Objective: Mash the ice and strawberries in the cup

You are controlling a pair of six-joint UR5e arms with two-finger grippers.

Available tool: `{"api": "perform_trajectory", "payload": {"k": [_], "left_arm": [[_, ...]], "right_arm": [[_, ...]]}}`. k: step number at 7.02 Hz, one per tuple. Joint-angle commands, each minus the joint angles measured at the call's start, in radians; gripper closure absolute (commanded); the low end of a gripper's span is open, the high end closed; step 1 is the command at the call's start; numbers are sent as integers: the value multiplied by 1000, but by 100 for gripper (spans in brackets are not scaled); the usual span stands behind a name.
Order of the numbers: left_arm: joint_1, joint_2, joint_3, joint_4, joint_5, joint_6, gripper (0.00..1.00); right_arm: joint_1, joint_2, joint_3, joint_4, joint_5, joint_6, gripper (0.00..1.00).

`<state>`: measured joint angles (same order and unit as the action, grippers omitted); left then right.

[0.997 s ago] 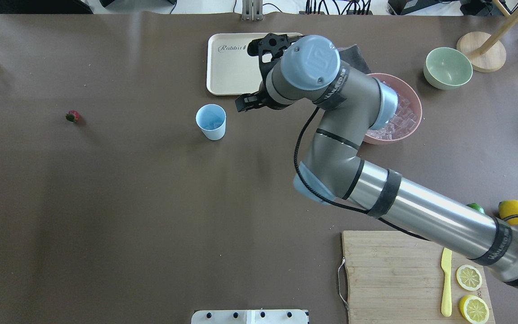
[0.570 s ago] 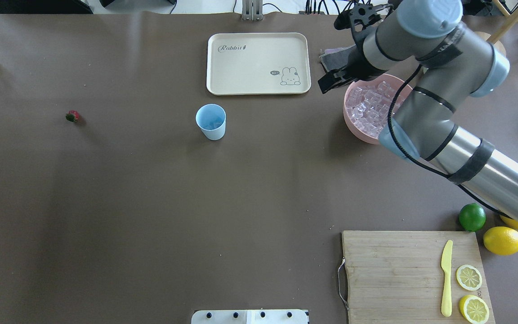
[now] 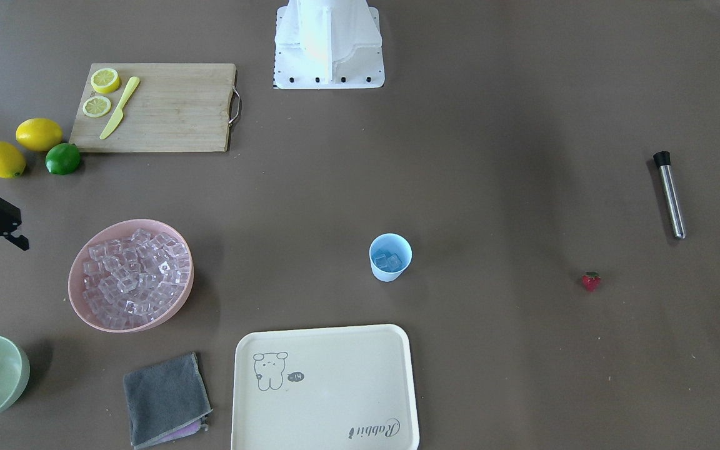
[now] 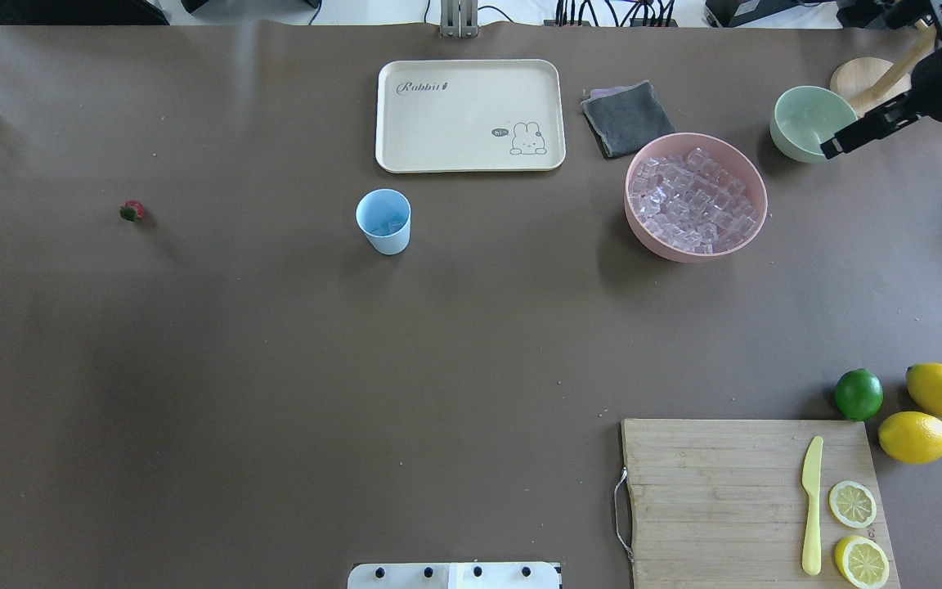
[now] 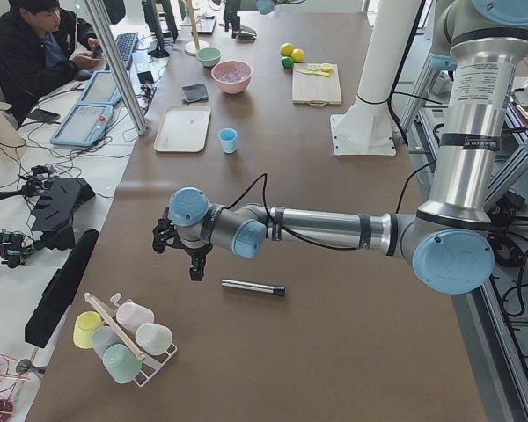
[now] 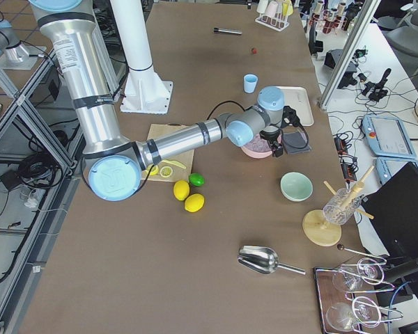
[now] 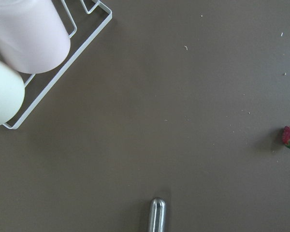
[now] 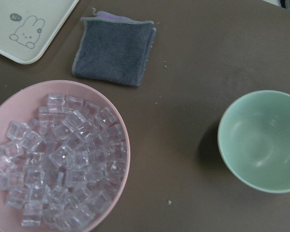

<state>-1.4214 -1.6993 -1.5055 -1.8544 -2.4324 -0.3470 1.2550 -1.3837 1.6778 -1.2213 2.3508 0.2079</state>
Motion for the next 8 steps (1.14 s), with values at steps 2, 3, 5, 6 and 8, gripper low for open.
{"api": "perform_trajectory", "payload": {"k": [2, 3, 5, 6, 8], "left_arm": [[97, -142, 22, 12, 3, -122, 1], [108, -170, 24, 15, 6, -160, 1], [122, -190, 53, 30, 66, -167, 1], [133, -192, 60, 21, 151, -170, 1], [127, -200, 66, 32, 161, -171, 1]], "right_arm": [[244, -305, 83, -10, 50, -197, 1], [345, -329, 25, -15, 71, -346, 2], [418, -348, -24, -47, 84, -355, 1], [419, -350, -42, -52, 55, -354, 1], [425, -347, -12, -111, 39, -326, 1]]}}
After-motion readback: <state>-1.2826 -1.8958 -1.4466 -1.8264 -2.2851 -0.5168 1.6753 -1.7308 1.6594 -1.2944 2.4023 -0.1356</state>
